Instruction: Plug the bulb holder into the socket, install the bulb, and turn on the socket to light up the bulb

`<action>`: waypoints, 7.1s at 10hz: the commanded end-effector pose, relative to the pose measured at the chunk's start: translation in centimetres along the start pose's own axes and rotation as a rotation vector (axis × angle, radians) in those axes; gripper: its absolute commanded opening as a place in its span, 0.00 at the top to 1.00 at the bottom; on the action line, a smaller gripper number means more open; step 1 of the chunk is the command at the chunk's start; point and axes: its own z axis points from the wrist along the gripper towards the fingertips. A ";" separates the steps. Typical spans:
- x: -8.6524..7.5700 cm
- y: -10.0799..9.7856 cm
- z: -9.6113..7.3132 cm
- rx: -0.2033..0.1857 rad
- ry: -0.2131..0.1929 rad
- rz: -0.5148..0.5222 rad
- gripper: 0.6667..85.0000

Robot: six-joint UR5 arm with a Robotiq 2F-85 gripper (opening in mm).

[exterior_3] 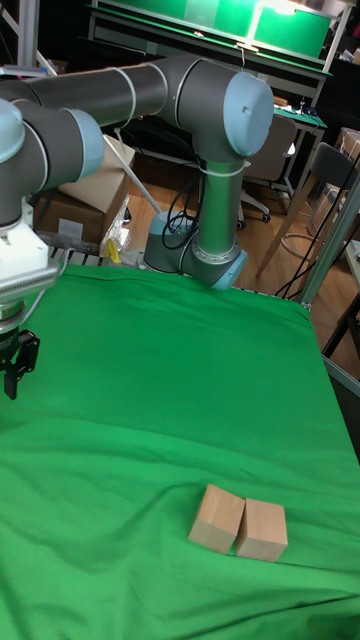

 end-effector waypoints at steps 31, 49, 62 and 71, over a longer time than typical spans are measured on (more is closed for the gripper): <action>1.9 -2.0 -0.2 0.136 0.070 0.437 1.00; 4.4 -1.3 -0.8 0.156 0.119 0.311 0.74; 1.8 -0.9 -0.3 0.104 0.039 0.221 0.24; -3.9 3.3 3.2 0.083 -0.048 0.009 0.44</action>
